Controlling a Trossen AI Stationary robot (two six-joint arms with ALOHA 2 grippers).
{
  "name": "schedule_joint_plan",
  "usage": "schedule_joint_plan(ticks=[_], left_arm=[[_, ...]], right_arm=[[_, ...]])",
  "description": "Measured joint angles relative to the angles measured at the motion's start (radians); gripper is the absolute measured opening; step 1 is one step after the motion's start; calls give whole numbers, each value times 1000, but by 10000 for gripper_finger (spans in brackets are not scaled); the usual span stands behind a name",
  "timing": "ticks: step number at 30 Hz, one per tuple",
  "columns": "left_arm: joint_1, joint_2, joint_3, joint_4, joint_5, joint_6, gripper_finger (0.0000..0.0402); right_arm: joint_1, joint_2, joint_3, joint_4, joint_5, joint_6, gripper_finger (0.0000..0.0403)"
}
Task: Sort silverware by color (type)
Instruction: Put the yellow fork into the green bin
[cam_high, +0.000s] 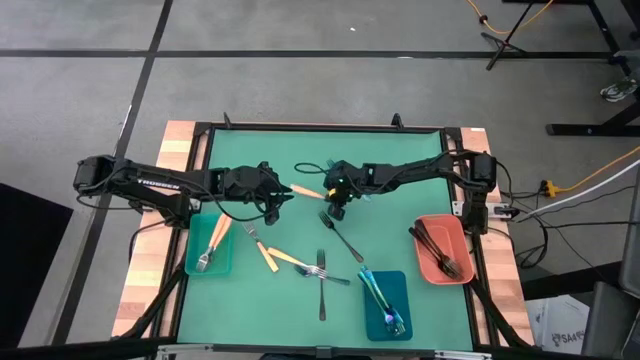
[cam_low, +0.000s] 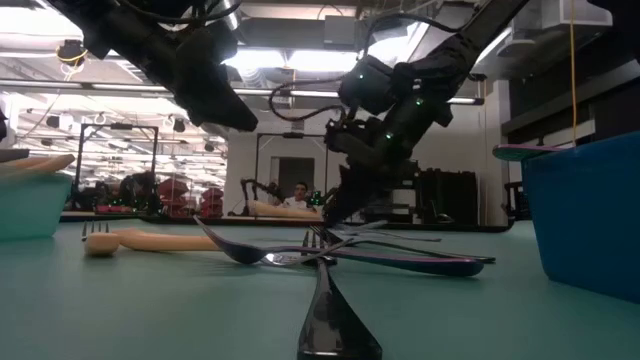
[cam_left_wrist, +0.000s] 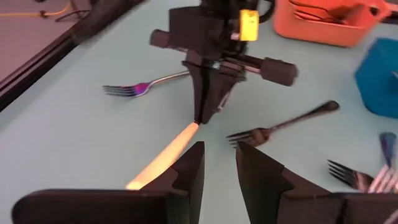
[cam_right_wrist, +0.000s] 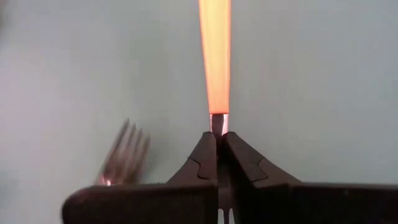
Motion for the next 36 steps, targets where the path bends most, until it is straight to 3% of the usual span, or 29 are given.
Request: schedule_joint_plan(ticks=[6,18,27,36], left_arm=[[0,0,0,1,-76,-111,86],[0,0,0,0,-93,-391,86],[23,0,0,0,-276,-602,86],[38,0,0,86,-303,-661,86]], right_arm=[[0,0,0,114,34,118,0],[0,0,0,315,218,234,0],[18,0,1,462,221,283,0],[35,-1,1,547,211,283,0]])
